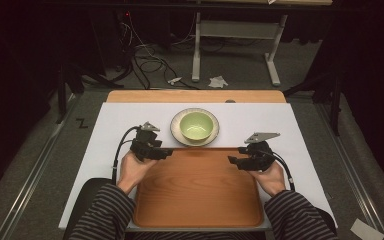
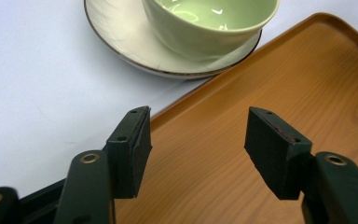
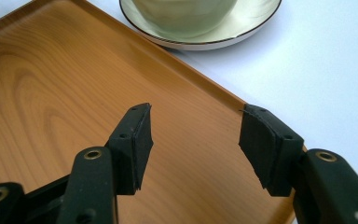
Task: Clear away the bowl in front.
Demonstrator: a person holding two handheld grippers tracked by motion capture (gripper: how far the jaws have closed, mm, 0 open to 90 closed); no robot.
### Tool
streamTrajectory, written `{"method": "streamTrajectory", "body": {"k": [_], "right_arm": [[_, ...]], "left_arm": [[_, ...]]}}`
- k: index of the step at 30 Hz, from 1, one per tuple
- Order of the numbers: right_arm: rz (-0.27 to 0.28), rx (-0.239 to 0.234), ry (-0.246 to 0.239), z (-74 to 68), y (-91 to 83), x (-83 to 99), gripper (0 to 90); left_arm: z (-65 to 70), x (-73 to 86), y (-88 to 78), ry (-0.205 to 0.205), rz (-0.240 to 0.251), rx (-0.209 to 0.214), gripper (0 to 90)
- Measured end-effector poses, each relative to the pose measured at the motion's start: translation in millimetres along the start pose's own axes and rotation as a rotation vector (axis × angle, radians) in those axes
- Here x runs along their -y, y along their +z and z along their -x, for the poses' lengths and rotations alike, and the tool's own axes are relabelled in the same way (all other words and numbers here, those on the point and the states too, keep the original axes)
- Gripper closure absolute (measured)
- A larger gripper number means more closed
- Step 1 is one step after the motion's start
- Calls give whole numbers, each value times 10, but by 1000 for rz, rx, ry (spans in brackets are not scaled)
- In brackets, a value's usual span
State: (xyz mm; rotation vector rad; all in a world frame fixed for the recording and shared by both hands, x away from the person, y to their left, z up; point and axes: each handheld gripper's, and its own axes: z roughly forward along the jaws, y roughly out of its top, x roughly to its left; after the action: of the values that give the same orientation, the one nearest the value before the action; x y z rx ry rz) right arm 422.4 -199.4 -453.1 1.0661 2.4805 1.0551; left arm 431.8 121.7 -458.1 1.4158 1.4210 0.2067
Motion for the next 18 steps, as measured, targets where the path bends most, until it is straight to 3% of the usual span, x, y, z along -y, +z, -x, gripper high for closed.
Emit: {"method": "streamTrajectory", "body": {"k": [11, 18], "right_arm": [[-3, -4, -5, -7, -13, 20, 460], [-13, -4, -9, -17, -31, 54, 462]], "left_arm": [[57, -137, 81, 5, -11, 5, 427], [156, -320, 194, 28, -11, 0, 433]]}}
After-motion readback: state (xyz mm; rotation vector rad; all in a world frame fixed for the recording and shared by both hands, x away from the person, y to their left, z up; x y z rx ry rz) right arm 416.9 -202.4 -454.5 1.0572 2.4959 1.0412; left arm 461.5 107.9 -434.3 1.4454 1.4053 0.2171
